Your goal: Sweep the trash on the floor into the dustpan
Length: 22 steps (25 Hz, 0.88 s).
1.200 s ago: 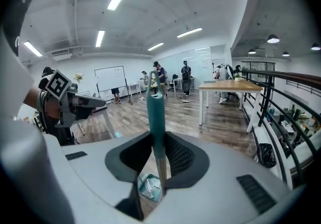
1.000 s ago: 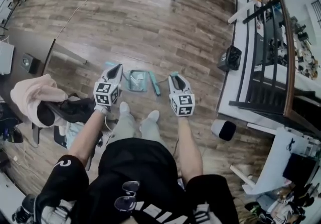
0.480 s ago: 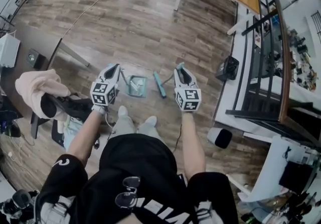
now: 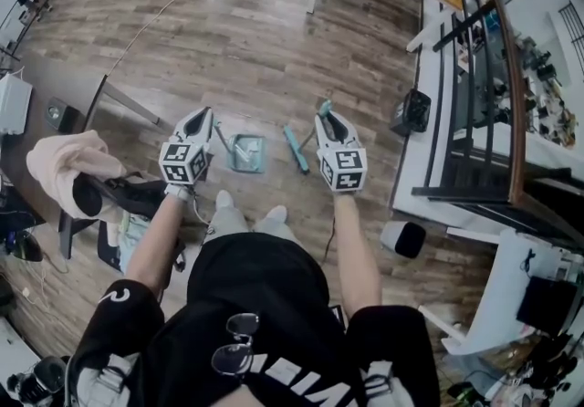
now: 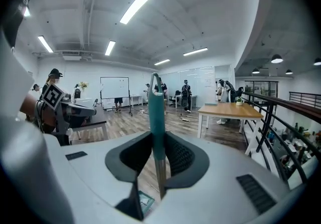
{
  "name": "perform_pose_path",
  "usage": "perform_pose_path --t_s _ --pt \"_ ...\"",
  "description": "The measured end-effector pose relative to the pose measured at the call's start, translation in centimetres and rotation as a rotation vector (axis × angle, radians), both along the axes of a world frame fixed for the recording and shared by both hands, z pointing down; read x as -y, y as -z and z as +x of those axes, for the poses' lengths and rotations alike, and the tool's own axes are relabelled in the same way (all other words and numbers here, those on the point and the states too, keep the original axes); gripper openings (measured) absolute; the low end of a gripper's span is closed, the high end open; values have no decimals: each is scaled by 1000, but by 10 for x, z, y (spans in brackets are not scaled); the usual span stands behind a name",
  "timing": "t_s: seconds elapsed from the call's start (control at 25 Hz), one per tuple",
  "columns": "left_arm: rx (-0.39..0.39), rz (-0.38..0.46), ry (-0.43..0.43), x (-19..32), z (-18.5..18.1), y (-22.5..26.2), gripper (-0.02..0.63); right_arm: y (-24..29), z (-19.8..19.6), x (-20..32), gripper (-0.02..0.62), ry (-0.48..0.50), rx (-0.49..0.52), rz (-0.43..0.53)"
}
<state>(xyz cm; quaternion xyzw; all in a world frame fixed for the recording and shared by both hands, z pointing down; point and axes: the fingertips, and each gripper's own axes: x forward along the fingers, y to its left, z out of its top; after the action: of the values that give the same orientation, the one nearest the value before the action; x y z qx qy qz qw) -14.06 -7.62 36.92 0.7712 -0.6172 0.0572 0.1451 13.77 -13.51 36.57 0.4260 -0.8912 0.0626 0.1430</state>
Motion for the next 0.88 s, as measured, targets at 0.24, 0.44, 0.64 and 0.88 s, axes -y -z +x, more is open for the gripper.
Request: perform_pose_path --t_s 0.24,0.44,0.64,0.88 --pt "2 12 -8 6 7 6 -2 -4 7 1 75 -6 7 -18" --pt "-3 7 -9 6 12 7 -2 -6 8 -1 75 0 8 -21" --pt "2 15 -13 7 14 7 -2 -6 8 -1 75 9 2 -14" --pt "11 10 -16 7 19 7 -2 -6 14 -2 75 8 -4 -17"
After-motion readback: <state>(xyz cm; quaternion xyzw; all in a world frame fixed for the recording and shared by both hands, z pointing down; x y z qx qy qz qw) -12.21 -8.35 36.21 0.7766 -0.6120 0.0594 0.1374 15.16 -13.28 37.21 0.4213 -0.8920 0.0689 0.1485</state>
